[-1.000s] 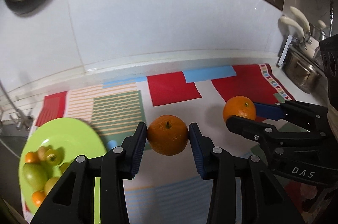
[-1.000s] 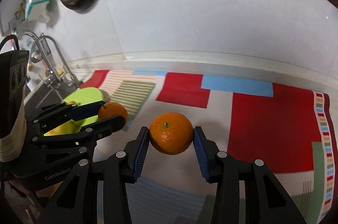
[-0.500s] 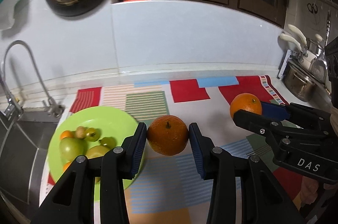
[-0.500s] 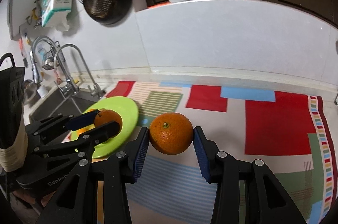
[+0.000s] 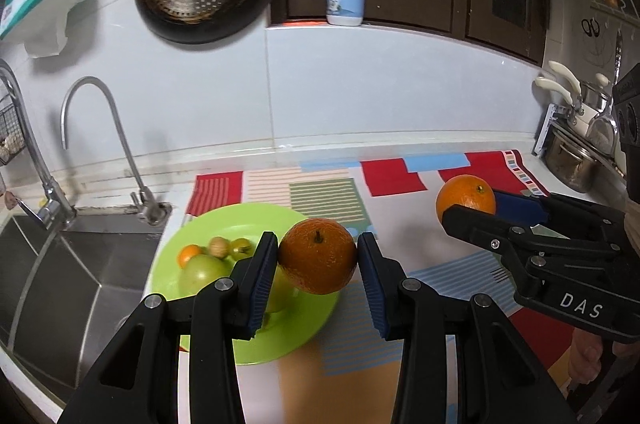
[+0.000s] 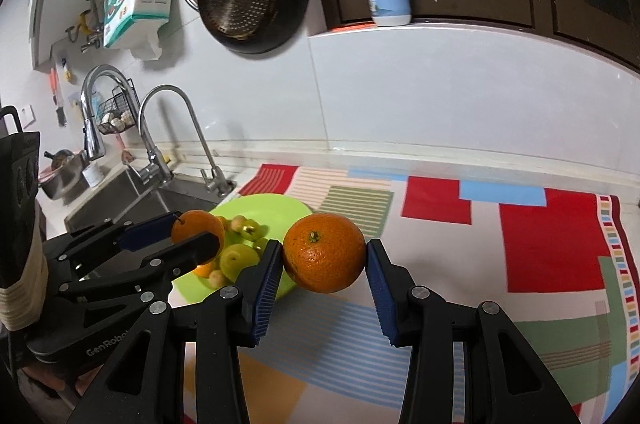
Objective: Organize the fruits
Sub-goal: 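Carry the orange in the right tool while the left tool carries its orange over the plate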
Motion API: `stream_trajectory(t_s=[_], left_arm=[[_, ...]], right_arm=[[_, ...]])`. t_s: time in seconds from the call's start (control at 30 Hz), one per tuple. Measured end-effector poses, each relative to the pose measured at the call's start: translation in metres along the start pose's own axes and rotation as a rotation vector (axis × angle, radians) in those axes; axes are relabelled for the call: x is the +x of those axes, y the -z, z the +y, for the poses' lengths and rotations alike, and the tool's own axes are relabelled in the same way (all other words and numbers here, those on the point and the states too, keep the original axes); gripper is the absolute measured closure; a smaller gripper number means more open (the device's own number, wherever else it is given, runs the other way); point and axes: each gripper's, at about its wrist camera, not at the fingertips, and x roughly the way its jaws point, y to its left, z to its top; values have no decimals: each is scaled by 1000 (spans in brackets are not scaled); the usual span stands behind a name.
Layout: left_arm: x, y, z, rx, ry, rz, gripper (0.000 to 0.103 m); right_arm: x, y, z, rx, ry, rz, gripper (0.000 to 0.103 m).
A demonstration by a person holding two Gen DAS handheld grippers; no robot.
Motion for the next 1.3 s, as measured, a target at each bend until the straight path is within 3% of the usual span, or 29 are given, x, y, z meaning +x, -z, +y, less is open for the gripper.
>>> stream_trajectory(t_s=[0.57,0.97,1.3], left_arm=[[29,-7,73,83,15,8,62],[100,-21,104,119,65,64,62],[149,-13,113,108,88,145,62]], right_arm=[[55,-6,57,41,24,11,59],[125,-15,60,54,33,78,59],[174,-16,51,49,39,154,59]])
